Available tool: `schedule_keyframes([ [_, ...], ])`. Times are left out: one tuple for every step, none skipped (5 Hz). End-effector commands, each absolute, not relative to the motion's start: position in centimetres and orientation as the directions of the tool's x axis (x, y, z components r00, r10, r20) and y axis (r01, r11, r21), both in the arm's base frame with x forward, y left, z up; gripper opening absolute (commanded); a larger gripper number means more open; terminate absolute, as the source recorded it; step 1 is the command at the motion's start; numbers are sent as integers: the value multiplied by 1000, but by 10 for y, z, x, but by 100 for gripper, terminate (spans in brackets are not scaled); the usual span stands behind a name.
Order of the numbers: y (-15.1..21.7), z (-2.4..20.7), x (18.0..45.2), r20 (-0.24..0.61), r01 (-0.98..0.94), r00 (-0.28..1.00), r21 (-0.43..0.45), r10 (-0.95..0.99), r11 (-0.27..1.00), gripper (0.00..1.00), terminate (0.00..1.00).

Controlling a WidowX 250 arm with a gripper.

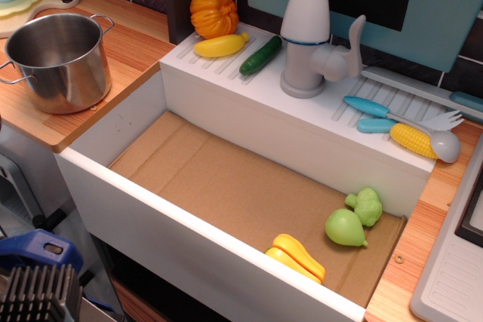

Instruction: Put pot or pan in sink

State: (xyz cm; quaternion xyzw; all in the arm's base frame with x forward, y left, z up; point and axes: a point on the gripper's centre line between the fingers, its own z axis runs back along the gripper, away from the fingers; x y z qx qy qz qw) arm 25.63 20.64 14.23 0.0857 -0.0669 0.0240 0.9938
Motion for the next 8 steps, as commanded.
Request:
schedule_keyframes([
  [206,142,256,137,-59,990,167,36,984,100,0],
  [206,128,255,163,-72,985,134,50,988,100,0],
  [206,111,257,184,-83,981,122,60,989,100,0],
  [207,104,257,188,-83,980,118,60,990,100,0],
  [207,91,260,197,-84,978,98,63,992,100,0],
  [206,83,261,213,-85,975,78,66,993,100,0],
  [203,77,261,212,-89,974,55,75,995,100,0],
  [202,65,260,218,-83,973,43,72,996,100,0],
])
